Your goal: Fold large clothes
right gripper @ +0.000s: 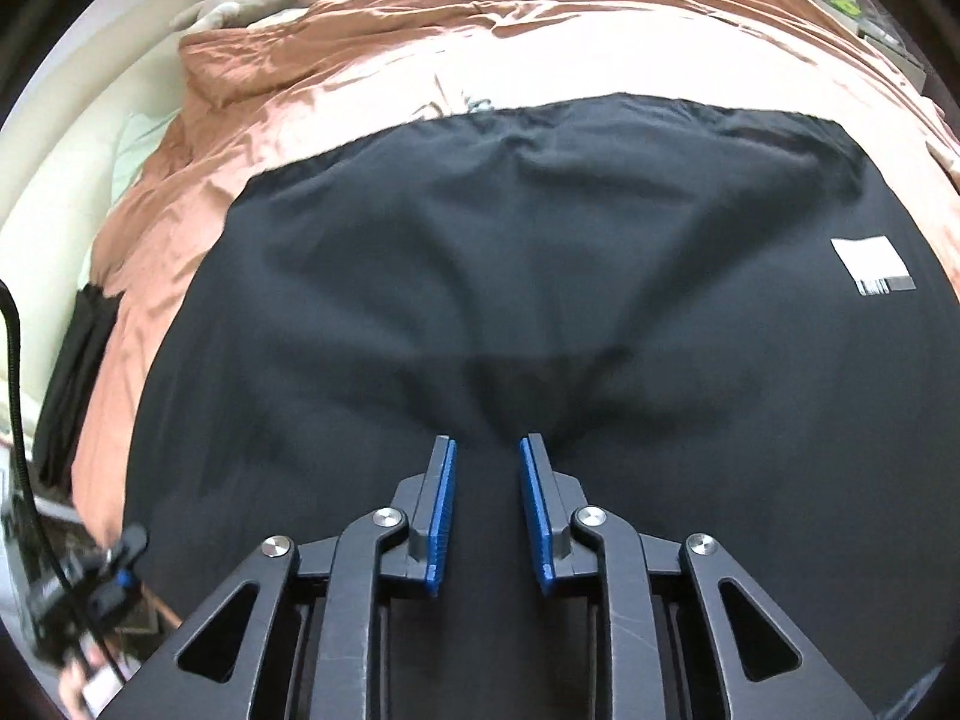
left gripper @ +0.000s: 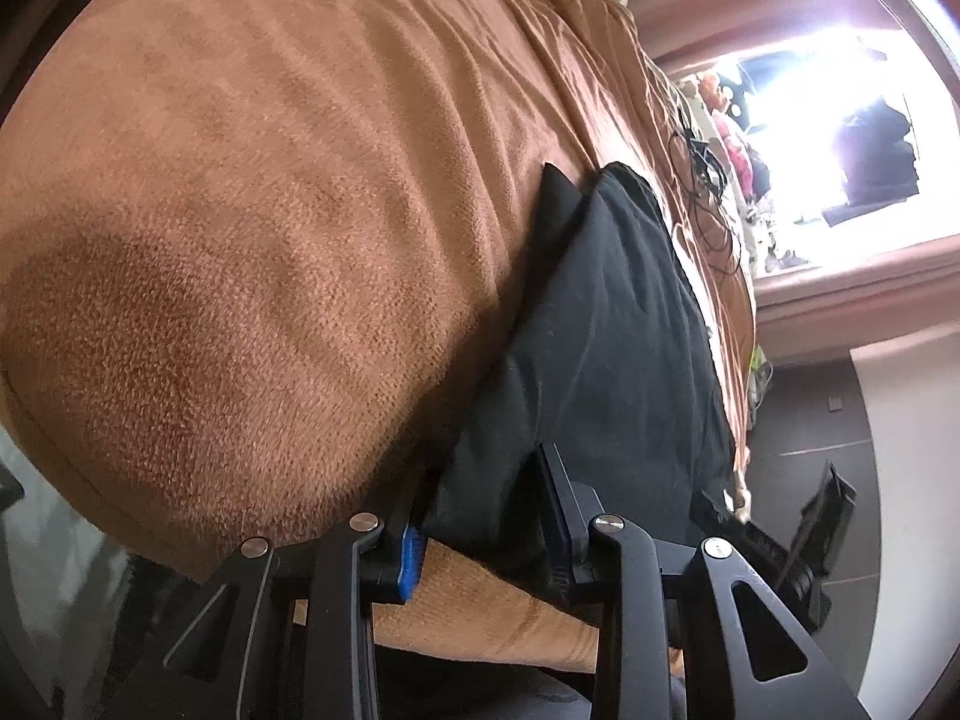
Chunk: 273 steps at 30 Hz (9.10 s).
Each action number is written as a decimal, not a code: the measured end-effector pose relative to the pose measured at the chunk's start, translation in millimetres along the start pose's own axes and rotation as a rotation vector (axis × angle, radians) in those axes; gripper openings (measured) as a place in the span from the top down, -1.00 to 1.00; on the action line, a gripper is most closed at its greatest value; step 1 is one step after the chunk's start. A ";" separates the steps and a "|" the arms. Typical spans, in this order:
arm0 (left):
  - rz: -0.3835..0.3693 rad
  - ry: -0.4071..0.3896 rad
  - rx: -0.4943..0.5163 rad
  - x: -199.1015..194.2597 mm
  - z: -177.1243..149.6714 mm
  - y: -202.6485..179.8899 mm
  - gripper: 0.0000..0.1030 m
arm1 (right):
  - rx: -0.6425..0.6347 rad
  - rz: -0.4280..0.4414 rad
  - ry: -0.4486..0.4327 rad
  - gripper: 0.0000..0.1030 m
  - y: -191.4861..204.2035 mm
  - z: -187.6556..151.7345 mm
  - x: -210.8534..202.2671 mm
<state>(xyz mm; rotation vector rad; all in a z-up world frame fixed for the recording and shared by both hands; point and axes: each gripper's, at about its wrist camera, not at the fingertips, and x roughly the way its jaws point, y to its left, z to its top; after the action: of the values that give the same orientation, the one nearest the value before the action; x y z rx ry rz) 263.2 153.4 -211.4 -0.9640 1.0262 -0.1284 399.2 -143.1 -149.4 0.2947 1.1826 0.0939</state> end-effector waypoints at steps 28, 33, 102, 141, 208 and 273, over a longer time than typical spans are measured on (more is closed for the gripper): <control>0.023 0.008 -0.074 1.1 2.1 -5.3 0.34 | 0.173 0.100 -0.055 0.81 -34.1 113.8 44.4; 0.053 -0.009 0.004 -3.5 0.7 -19.3 0.34 | 0.131 0.124 -0.128 0.74 -27.4 84.1 -4.8; -0.232 0.215 0.681 94.0 -150.2 -380.4 0.69 | 0.415 0.233 -0.285 0.75 -227.7 -148.1 -187.5; 0.164 0.191 0.611 124.6 -107.9 -246.3 -0.07 | 0.455 0.356 -0.272 0.88 -245.2 -145.3 -136.3; 0.154 0.271 0.547 329.4 39.5 -301.3 -0.22 | 0.418 0.314 -0.139 -0.08 -298.7 36.0 -35.3; -0.213 -0.004 0.575 34.7 -48.2 -321.1 0.37 | 0.035 0.548 -0.423 0.73 -147.4 -48.9 -260.7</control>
<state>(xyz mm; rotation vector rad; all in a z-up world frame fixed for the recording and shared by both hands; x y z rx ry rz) 350.4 -86.9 -8.3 -0.5411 0.8119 -0.5661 243.2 -334.5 26.9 0.6320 0.6605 0.4668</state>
